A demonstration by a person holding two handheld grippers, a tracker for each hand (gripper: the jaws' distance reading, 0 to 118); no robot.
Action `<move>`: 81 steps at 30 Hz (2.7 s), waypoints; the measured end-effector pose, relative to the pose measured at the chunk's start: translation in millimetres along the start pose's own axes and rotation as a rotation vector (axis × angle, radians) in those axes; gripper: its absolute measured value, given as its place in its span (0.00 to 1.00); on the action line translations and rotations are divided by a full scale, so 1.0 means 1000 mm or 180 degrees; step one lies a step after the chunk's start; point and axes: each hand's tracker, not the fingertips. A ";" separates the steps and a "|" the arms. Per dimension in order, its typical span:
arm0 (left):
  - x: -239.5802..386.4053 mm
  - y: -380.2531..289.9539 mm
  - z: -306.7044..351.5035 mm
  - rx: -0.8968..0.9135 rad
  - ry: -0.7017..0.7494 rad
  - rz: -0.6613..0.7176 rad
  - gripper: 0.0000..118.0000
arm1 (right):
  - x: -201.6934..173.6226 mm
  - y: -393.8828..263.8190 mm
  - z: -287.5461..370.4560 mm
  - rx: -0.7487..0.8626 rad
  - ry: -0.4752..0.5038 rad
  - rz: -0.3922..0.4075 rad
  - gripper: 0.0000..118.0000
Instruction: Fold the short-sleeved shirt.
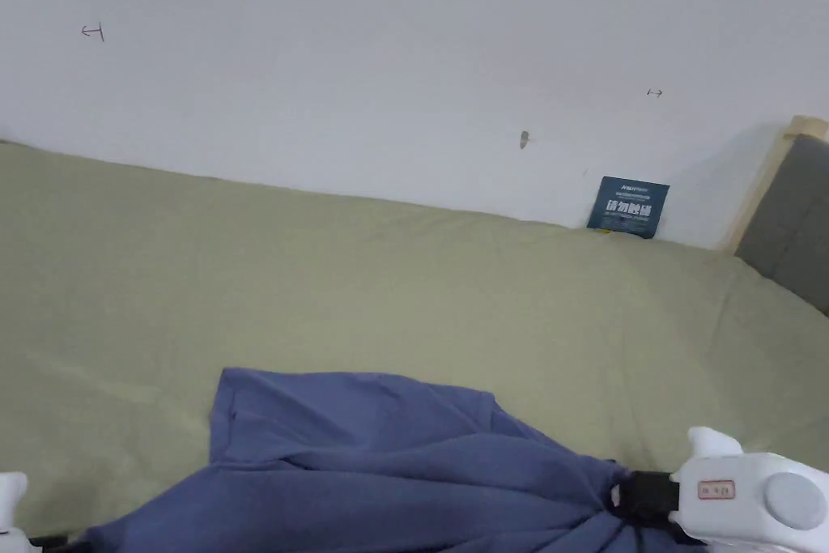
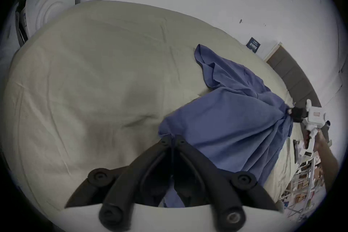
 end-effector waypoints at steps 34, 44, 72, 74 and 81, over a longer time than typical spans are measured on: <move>0.049 0.260 0.228 0.1994 -0.0003 -0.0831 0.00 | -0.141 0.144 0.247 0.2467 0.0539 0.0833 0.06; 0.051 0.287 0.232 0.2119 -0.0089 -0.0801 0.00 | -0.146 0.184 0.271 0.2738 0.0434 0.0801 0.06; -0.001 0.167 0.159 0.1432 -0.0387 -0.0573 0.00 | -0.081 0.080 0.207 0.2229 0.0476 0.0627 0.06; -0.010 0.143 0.154 0.1332 -0.0394 -0.0571 0.00 | -0.067 0.055 0.205 0.2090 0.0458 0.0566 0.06; -0.035 0.057 0.133 0.0858 -0.0365 -0.0402 0.00 | -0.033 -0.048 0.190 0.1576 0.0304 0.0450 0.06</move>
